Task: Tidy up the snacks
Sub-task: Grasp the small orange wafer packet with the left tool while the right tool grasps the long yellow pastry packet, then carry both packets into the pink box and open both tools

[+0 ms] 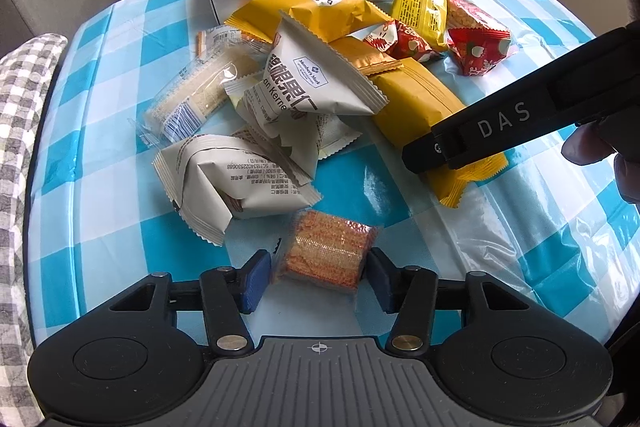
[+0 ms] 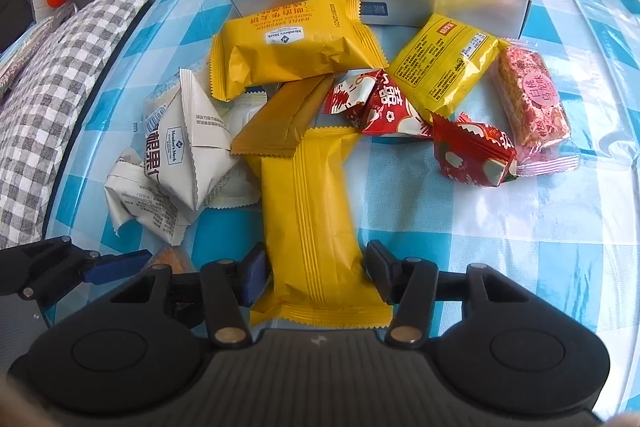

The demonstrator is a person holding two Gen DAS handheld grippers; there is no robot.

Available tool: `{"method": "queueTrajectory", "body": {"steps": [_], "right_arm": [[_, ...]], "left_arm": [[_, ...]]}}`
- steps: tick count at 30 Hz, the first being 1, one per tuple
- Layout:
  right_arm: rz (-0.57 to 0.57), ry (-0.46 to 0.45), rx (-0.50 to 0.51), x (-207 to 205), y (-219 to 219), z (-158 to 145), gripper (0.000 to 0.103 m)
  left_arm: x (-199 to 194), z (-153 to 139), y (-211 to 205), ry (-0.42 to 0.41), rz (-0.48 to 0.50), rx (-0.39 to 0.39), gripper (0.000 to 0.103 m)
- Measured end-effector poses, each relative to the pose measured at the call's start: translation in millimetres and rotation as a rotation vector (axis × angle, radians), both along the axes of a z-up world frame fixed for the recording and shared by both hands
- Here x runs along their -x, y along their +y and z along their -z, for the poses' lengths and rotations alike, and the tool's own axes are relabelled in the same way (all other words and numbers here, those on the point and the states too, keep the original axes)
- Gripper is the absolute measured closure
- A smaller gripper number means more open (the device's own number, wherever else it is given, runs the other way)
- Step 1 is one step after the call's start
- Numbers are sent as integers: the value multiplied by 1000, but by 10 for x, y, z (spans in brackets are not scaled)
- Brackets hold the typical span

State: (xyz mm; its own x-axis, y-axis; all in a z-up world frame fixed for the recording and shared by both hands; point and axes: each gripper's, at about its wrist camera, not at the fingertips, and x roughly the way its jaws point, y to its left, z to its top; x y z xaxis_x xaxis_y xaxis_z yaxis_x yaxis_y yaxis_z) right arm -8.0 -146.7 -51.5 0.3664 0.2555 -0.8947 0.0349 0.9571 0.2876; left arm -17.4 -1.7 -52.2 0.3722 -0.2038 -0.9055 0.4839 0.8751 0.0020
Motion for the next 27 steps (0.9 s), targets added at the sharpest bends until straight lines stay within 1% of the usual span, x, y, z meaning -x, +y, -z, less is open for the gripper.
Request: {"method": "queueTrajectory", "body": {"steps": [1, 4, 7, 14, 18, 22, 27], "right_arm": [[0, -3, -2, 2, -4, -3, 62], [1, -7, -6, 26, -27, -36, 65], [-8, -26, 22, 61, -39, -84, 69], [-20, -74, 38, 188, -121, -247, 69], [-20, -108, 22, 274, -182, -373, 69], [2, -141, -26, 311, -299, -516, 69], [43, -188, -48, 272, -451, -673, 69]], "left_arm": [[3, -6, -3, -3, -1, -1, 59], [25, -24, -6, -8, -5, 1, 62], [43, -56, -6, -14, -2, 2, 64], [154, -273, -75, -64, 32, 49, 65], [227, -440, -122, -109, 48, 75, 65], [249, -601, -131, -137, 42, 125, 65], [168, -754, -141, -176, 9, 155, 65]]}}
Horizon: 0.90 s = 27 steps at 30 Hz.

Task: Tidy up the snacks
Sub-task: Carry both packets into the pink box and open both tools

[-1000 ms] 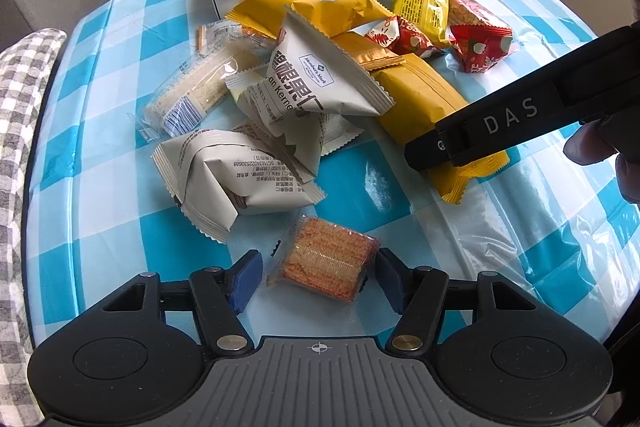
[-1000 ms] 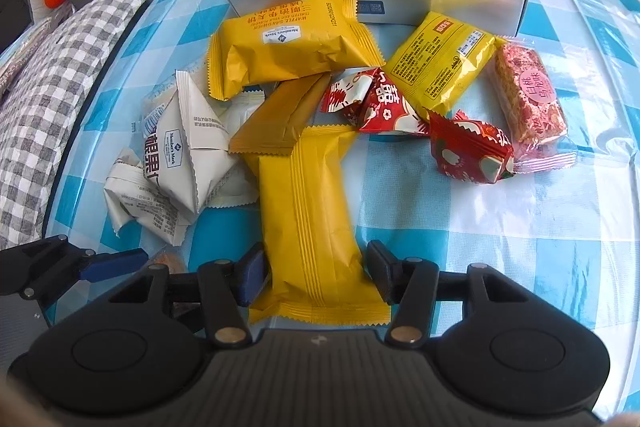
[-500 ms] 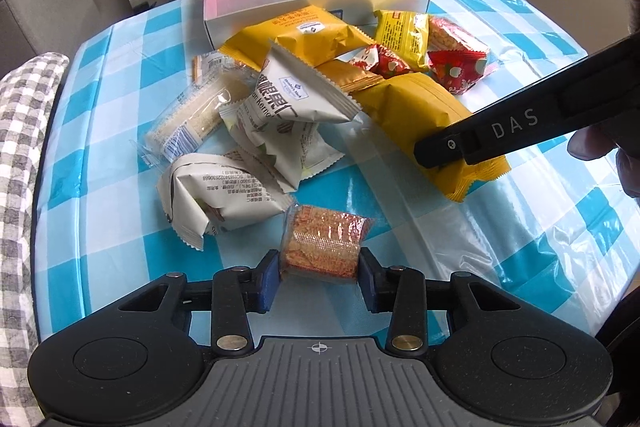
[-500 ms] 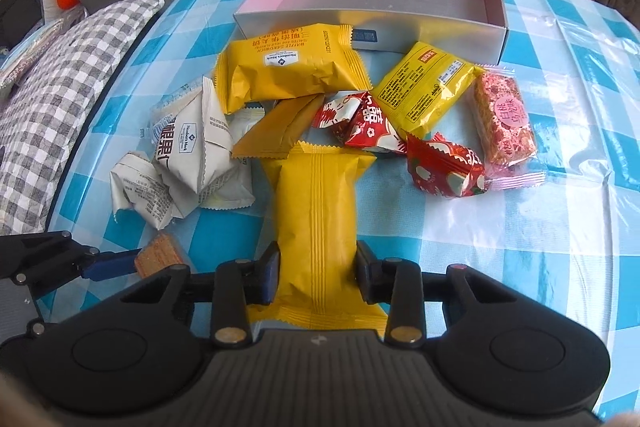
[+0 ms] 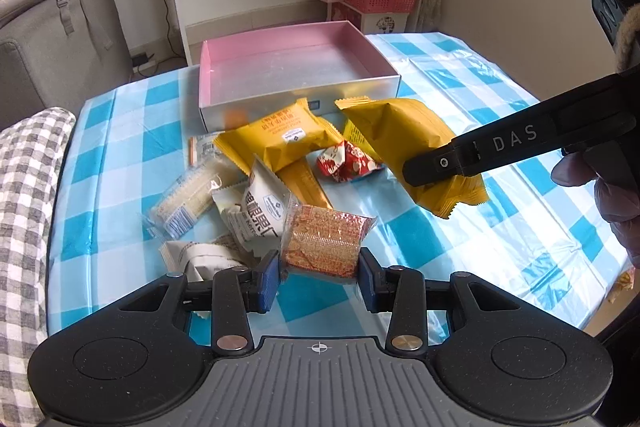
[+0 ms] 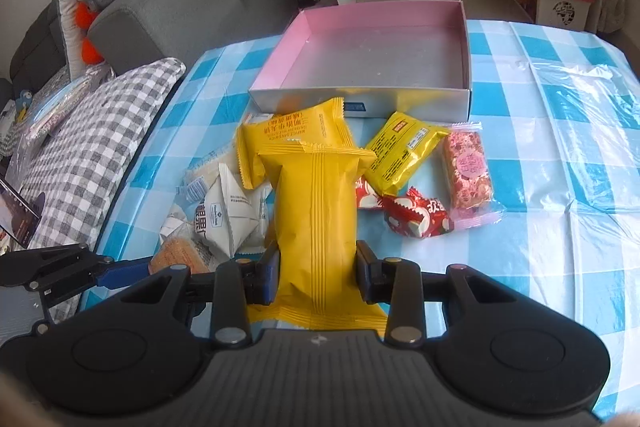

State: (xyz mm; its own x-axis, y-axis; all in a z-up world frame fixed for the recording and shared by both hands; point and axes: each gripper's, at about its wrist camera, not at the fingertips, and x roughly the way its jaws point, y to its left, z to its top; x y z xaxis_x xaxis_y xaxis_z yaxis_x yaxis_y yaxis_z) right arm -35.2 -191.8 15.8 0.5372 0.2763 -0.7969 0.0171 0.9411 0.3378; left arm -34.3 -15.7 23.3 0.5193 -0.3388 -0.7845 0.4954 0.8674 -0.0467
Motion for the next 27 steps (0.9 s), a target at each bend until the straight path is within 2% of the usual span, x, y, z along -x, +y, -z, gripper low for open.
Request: {"method": "queueTrajectory", "body": {"steps": [5, 10, 12, 18, 23, 27], "right_arm": [[48, -23, -19, -204, -149, -88, 69], [84, -30, -40, -457, -205, -80, 69], [112, -26, -45, -564, -222, -84, 69], [105, -68, 8, -936, -249, -192, 69], [108, -120, 37, -1186, -280, -81, 69], [152, -148, 54, -1304, -352, 66, 69]], "left_arm": [[-248, -135, -63, -26, -56, 22, 65], [-652, -176, -242, -85, -76, -26, 65], [-841, -142, -311, -96, -86, -49, 65], [-1391, 1, -454, -144, -115, -116, 65], [-1819, 202, -501, -162, -171, -104, 65], [-2040, 413, -558, -176, -183, -123, 64]]}}
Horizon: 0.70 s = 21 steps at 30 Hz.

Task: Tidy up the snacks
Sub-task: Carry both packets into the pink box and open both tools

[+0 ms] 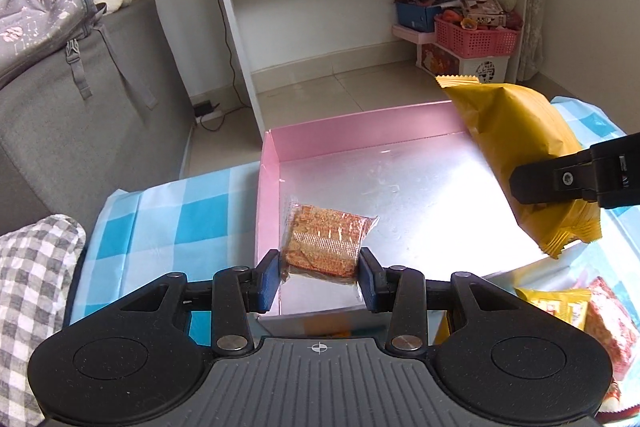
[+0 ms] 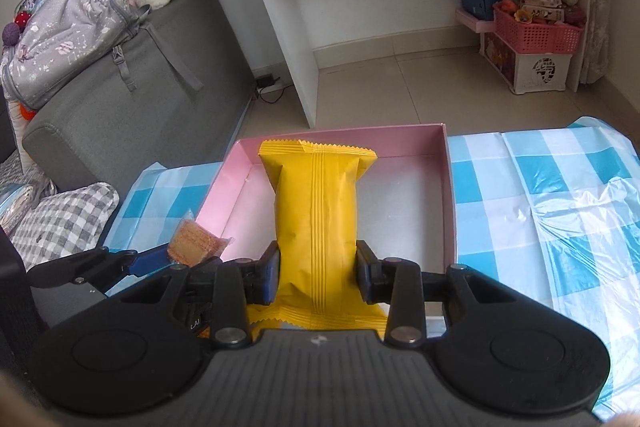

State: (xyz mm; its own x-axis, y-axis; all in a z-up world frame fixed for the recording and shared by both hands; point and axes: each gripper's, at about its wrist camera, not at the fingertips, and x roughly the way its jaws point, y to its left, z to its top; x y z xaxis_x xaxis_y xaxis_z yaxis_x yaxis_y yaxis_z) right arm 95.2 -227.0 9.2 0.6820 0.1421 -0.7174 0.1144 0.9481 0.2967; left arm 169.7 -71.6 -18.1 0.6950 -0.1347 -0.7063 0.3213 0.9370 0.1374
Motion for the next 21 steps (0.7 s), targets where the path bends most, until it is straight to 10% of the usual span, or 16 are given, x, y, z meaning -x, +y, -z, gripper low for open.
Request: {"method": "queueTrajectory", "body": {"steps": [21], "right_arm": [[4, 108, 78, -237, 111, 404, 69]], "left_arm": [[-128, 208, 7, 224, 34, -19, 64]]}}
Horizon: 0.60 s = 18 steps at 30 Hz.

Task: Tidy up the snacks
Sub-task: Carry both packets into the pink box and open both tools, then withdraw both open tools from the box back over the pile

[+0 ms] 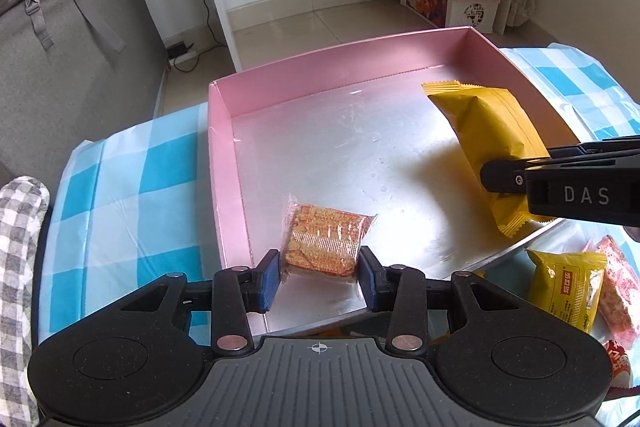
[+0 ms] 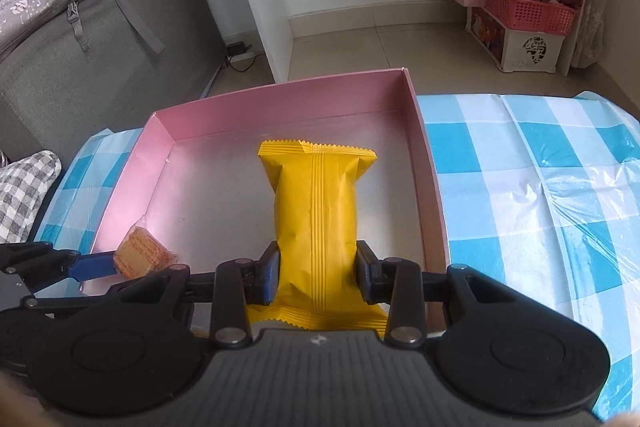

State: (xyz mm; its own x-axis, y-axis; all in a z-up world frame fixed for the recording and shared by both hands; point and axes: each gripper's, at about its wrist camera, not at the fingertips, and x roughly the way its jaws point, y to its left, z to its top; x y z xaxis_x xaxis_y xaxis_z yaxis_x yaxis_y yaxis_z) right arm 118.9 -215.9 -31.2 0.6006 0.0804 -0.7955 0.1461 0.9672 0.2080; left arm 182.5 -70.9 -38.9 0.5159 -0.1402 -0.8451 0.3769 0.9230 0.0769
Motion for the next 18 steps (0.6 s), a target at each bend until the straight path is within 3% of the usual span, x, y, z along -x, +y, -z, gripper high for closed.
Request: {"method": "queueTrajectory", "body": {"steps": [3, 8, 9, 11, 15, 18], "right_arm": [[-14, 11, 19, 10, 40, 12, 68], [-12, -14, 20, 42, 29, -41, 64], [-6, -29, 16, 52, 12, -62, 62], [3, -47, 6, 80, -16, -122, 44], [0, -60, 22, 161, -29, -245, 35], [-13, -69, 45, 251, -21, -340, 26]], "left_arm": [[-21, 2, 25, 38, -14, 9, 64], [62, -14, -10, -47, 12, -30, 58], [73, -23, -11, -57, 10, -26, 53], [95, -69, 0, -73, -1, -2, 41], [148, -194, 50, -80, -17, 55, 21], [229, -253, 66, -84, -15, 60, 16]]}}
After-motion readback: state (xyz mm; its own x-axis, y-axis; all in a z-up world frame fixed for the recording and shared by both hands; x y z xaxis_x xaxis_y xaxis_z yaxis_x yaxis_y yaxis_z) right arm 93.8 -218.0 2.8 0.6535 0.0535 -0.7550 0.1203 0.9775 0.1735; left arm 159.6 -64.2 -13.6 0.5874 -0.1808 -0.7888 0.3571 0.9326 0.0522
